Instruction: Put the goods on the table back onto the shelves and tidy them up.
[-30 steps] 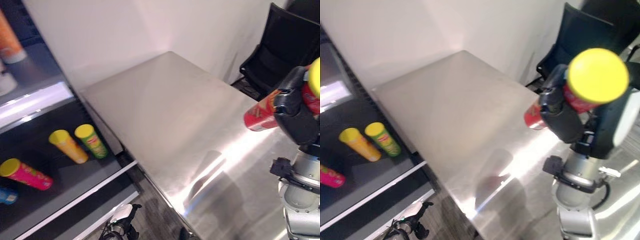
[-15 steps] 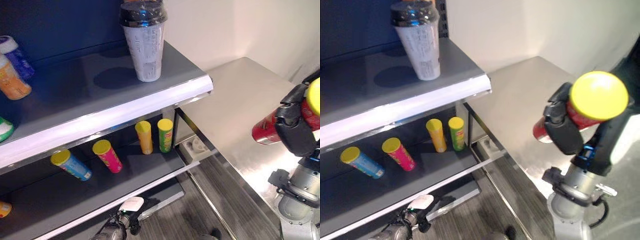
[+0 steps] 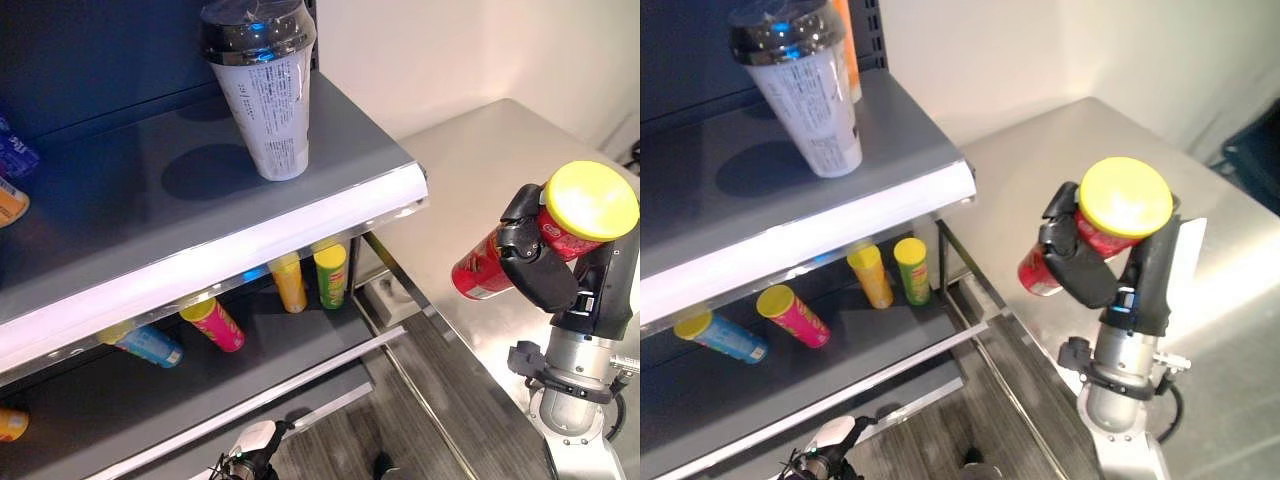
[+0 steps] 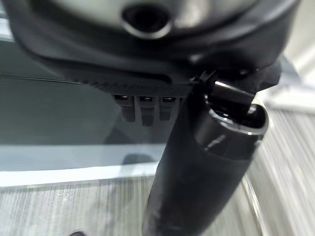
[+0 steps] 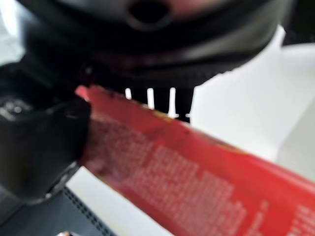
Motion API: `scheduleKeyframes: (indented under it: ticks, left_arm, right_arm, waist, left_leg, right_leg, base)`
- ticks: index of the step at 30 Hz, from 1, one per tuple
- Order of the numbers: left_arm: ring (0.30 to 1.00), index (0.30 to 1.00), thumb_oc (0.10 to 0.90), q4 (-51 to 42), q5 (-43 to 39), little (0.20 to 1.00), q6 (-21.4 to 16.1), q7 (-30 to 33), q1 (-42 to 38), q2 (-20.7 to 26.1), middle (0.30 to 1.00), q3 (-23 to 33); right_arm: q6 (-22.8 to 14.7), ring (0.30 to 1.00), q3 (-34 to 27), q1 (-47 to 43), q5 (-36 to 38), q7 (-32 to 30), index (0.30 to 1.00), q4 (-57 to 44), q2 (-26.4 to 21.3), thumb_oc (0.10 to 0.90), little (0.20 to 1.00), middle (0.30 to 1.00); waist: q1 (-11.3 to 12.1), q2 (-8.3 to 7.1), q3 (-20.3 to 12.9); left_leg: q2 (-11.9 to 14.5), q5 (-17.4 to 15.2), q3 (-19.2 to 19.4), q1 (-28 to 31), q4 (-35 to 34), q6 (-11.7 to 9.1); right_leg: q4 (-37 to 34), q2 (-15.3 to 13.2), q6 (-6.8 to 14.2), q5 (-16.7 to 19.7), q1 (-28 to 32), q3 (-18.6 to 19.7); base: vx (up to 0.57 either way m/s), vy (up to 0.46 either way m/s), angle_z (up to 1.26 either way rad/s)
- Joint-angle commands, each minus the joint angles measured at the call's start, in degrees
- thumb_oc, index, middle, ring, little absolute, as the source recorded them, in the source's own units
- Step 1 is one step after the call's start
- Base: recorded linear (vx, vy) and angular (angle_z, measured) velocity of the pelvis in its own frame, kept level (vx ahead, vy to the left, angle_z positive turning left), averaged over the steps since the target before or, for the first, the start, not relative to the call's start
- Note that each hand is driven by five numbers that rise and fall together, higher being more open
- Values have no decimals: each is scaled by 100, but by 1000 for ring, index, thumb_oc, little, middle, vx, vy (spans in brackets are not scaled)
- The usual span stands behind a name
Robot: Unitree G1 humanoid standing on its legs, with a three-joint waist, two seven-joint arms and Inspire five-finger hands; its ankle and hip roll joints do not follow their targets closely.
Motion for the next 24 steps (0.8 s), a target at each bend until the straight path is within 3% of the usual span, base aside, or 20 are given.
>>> scheduleKeyframes:
  ticks: [1, 4, 6, 7, 9, 12, 17, 18, 24]
  left_arm:
    - [900, 900, 800, 30, -158, 900, -224, 161, -413, 89, 900, 111]
    - [900, 900, 800, 93, -105, 900, -195, 198, -408, 93, 900, 130]
    - [900, 900, 800, 97, -101, 900, -200, 206, -399, 81, 900, 139]
    - [900, 900, 800, -10, -150, 900, -270, 54, -400, 106, 900, 47]
    - [900, 900, 800, -14, -271, 900, -233, 29, -468, 18, 900, 38]
    - [900, 900, 800, -4, -148, 900, -225, -9, -424, 20, 900, -54]
    - [900, 900, 800, 257, -88, 900, -131, 47, -416, 104, 900, 105]
    - [900, 900, 800, 1708, -1174, 900, 104, 78, 50, -751, 900, 1524]
    - [900, 900, 800, 1761, -1216, 900, 86, 131, -5, -721, 900, 1656]
  right_arm:
    - [-545, 300, -547, -677, 102, -175, 300, -805, -197, 400, 300, 300]
    - [-623, 300, -455, -551, 635, 199, 300, -750, -271, 400, 300, 300]
    - [-645, 300, -465, -566, 709, 256, 300, -719, -293, 400, 300, 300]
    - [-821, 300, -556, -396, 1695, 841, 300, -735, -524, 400, 300, 300]
    - [-703, 300, -504, -240, 1631, 813, 300, -506, -439, 400, 300, 300]
    - [-617, 300, -604, -51, 1726, 925, 300, -570, -314, 400, 300, 300]
    - [-456, 300, -691, 16, 1232, 757, 300, -767, -195, 400, 300, 300]
    - [-283, 300, -34, 488, 3195, 2193, 300, 440, -571, 400, 300, 300]
    - [-236, 300, 28, 526, 3403, 2159, 300, 689, -320, 400, 300, 300]
  waist:
    - [-240, -267, -115]
    - [-304, -184, -201]
    - [-317, -174, -212]
    - [-356, -85, -186]
    - [-446, 124, -166]
    - [-569, 286, -170]
    - [-611, 278, -166]
    - [-165, 62, -430]
    - [-95, 44, -480]
  left_leg:
    - [119, -733, 414, -112, 319, -266]
    - [548, -588, 403, 72, 193, -475]
    - [546, -546, 401, 78, 153, -495]
    - [822, -75, -20, 110, -141, -668]
    - [931, -18, -398, 221, -495, -752]
    - [692, -54, -367, 377, -858, -702]
    - [180, -223, -201, 613, -1140, -516]
    - [-18, 263, -11, 264, -1158, -521]
    - [-24, 183, -63, 399, -1158, -516]
  right_leg:
    - [-160, 73, 360, 112, 199, 235]
    - [-170, -59, 419, 157, 157, 223]
    - [-174, -52, 414, 162, 152, 220]
    - [-125, -228, 434, 200, -3, 171]
    - [55, -367, 485, 163, -139, 239]
    - [201, -544, 585, 274, -218, 329]
    - [152, -835, 815, 609, -314, 493]
    - [-705, -330, 715, 731, 299, 314]
    - [-710, -297, 687, 670, 335, 287]
  base:
    - [-26, 49, 16]
    - [11, 122, 10]
    - [-23, 132, -9]
    - [-41, 331, -28]
    - [43, 504, -5]
    - [72, 337, 8]
    - [49, 246, -3]
    - [53, 111, -15]
    - [90, -81, 3]
